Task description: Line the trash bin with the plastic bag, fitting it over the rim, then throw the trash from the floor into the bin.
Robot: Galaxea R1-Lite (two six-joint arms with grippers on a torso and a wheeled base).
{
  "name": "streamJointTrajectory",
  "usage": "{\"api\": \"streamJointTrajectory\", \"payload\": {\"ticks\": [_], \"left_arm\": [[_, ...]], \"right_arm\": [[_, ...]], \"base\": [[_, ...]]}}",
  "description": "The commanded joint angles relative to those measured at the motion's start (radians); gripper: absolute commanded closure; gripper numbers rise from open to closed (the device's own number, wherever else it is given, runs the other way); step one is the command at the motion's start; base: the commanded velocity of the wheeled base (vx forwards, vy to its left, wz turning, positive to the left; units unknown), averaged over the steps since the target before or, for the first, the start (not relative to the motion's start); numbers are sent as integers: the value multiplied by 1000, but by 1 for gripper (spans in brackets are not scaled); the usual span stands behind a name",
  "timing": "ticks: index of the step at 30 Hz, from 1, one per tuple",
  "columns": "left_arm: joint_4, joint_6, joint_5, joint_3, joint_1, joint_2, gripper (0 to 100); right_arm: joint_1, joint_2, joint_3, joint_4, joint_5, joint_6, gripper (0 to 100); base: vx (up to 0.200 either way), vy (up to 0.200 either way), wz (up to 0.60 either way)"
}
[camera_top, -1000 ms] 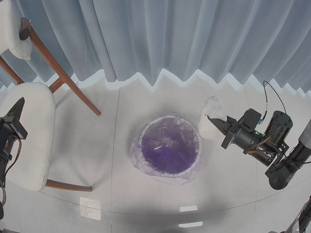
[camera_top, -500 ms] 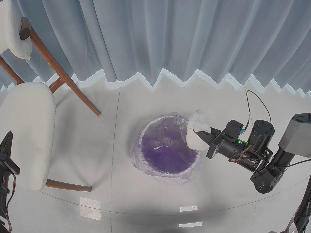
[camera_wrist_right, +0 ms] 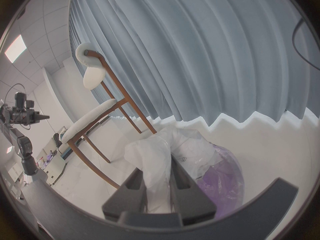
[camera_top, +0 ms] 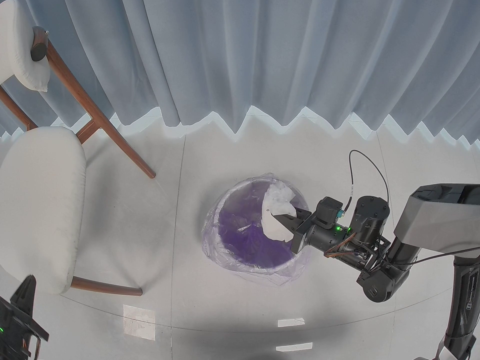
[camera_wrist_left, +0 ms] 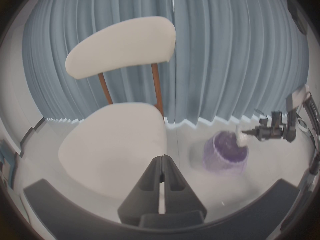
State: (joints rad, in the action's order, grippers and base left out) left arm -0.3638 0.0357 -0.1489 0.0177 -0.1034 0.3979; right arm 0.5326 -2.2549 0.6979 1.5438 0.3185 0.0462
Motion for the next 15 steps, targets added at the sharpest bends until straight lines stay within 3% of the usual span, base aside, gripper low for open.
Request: {"api": "streamJointTrajectory", "payload": {"ticks": [1,4,5,7,11,13,15], "left_arm": [[302,35,-73,-18,-56,-306,100],[324,-23,-73,-18,-56,-304,100],[335,-111,-75,-13,-47,-301,100],[333,-145,-84,-13,-15,-301,100],[324,-119,-127,-18,-1,-304,100],[324,-53,-123,-18,-2,-304,100],[324,-51,-112,-18,-2,-303,100]], "right_arm": [[14,-129,107,-1,-3,1,100],[14,-138,120,-2,-3,1,100],[14,-147,132,-1,-4,1,100],[14,-152,138,-2,-7,1,100],[15,-181,150,2,-29,3,100],[15,-187,164,1,-35,3,100],[14,-201,186,-1,-36,3,100]], "base": [[0,0,0],[0,0,0],[0,0,0],[0,0,0],[0,0,0],[0,0,0],[0,0,0]]}}
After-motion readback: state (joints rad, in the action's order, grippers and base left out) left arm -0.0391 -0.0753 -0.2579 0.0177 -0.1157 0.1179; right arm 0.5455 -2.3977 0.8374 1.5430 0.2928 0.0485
